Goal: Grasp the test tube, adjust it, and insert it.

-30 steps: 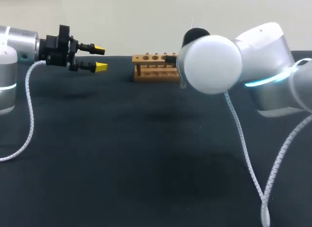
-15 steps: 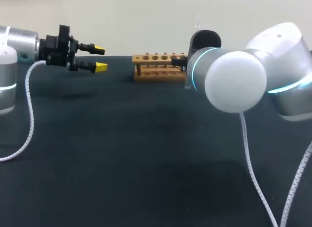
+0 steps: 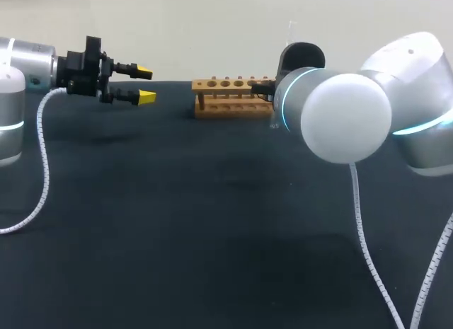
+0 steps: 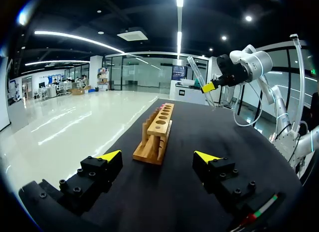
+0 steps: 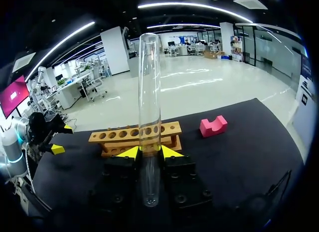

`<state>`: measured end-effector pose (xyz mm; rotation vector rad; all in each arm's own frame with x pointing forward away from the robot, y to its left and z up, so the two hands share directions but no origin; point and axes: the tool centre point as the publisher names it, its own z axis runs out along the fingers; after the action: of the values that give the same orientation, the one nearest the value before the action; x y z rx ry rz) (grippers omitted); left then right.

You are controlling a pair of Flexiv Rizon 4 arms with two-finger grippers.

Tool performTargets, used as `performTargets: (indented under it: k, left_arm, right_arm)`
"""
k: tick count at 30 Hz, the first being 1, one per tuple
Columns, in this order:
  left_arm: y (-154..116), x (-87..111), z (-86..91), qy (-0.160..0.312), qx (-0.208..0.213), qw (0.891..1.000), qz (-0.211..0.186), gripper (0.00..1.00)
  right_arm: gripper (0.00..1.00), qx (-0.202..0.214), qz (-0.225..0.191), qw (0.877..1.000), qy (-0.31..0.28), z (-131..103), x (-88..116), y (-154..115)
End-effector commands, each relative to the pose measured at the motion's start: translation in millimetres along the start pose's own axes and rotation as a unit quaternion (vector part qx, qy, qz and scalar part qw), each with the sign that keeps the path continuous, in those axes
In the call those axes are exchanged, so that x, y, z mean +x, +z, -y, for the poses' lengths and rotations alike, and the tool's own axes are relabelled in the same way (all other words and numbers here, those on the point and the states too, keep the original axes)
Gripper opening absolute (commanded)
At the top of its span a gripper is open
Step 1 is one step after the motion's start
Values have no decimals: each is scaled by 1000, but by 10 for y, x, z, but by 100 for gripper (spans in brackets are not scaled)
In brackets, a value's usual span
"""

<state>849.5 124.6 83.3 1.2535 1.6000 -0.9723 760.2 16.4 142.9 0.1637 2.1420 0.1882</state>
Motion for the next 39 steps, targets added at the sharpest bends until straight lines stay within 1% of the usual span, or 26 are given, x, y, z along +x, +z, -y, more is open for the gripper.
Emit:
performTargets:
  k: [1,9,18,22,31,39]
  left_arm:
    - [2,12,-24,1,3,1000,1,100]
    - [2,12,-24,1,3,1000,1,100]
    - [2,12,-24,1,3,1000,1,100]
    - [2,12,-24,1,3,1000,1,100]
    - [2,12,-24,1,3,1000,1,100]
    - [2,12,-24,1,3,1000,1,100]
  right_arm:
    - [0,0,1,1000,0,3,4,-4]
    - [0,0,1,1000,0,3,4,-4]
    - [0,12,90,996,0,-51,-188,217]
    - [0,12,117,993,-7,-65,-292,299]
    - [0,29,188,981,-28,-104,-625,459]
    - [0,39,241,969,-33,-98,-811,622]
